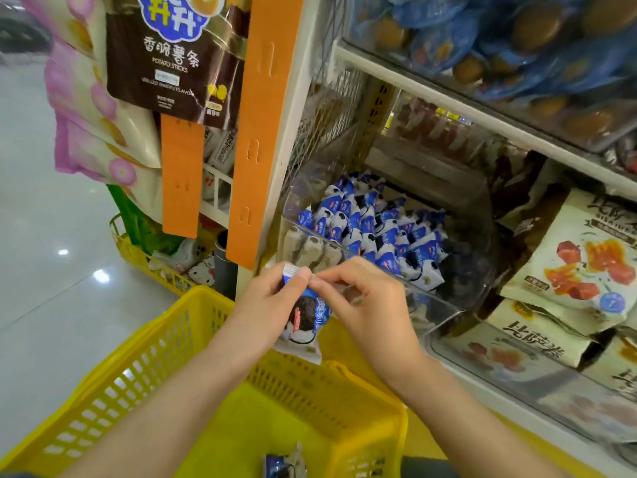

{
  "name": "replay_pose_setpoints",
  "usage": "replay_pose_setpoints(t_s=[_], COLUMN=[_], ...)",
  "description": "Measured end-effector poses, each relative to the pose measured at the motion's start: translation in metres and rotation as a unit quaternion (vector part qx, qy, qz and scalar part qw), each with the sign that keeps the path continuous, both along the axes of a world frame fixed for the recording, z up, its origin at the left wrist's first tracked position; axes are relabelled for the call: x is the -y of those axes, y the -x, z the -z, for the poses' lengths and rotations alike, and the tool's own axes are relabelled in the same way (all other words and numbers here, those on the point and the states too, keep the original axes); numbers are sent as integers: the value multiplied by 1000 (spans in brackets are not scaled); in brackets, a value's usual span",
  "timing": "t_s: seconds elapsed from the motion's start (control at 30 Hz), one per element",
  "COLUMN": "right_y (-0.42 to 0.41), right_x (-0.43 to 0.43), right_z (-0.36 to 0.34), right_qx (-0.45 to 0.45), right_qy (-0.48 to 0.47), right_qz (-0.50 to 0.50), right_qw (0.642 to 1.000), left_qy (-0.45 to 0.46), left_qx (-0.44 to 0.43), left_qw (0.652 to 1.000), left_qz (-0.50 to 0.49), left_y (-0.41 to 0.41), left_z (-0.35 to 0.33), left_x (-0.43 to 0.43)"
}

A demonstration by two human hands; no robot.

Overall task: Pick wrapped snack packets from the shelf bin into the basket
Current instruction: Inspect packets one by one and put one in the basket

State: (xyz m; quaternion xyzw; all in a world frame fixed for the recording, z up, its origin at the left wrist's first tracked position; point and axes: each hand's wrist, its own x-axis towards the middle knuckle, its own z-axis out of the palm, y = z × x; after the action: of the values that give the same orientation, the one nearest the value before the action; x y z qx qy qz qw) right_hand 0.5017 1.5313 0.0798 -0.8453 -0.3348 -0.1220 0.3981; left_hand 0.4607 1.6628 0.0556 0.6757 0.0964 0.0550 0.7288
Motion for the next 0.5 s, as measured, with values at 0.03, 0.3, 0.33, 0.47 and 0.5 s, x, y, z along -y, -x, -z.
replay_pose_setpoints(t_s=[0.03, 0.3, 0.33, 0.47, 0.5], right_y=[-1, -9, -12, -23, -24], right_x=[2, 11, 12, 17, 19], right_z=[1, 8, 8, 1, -1], right_qx=[49, 45, 24, -109, -142], right_qy=[21, -27, -48, -155, -175], right_qz=[-5, 35, 58, 110, 110], right_qw=[999, 998, 997, 976, 968], left_qy=[9, 34, 27, 57, 59], left_qx=[-7, -42, -51, -32, -20], left_qw=[1000, 998, 998, 998, 998], left_qz=[6, 18, 26, -7, -34], left_y=[0, -4, -5, -7, -8], left_z=[1, 6, 8, 11, 10], left_x=[2, 5, 4, 5, 4])
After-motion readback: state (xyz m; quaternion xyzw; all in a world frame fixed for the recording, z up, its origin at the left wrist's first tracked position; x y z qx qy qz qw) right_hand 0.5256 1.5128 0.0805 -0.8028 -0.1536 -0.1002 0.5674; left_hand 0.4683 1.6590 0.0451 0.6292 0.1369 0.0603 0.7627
